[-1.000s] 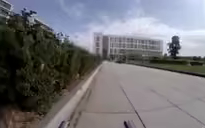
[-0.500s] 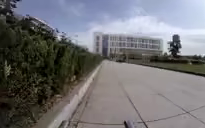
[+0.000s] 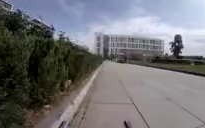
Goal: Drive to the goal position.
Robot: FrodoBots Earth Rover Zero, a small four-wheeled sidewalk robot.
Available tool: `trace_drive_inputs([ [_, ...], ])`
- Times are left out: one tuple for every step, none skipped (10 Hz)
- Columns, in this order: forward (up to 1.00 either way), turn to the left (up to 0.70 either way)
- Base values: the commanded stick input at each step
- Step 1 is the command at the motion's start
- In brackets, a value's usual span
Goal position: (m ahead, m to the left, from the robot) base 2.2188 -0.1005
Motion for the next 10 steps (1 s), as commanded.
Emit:
trace_drive_inputs([
  [0.00, -0.45],
  [0.00, -0.40],
  [0.00, -0.23],
  [0.00, -0.05],
  [0.00, 0.00],
  [0.00, 0.00],
  [0.00, 0.00],
  [0.00, 0.00],
  [0.00, 0.00],
  [0.00, 0.00],
])
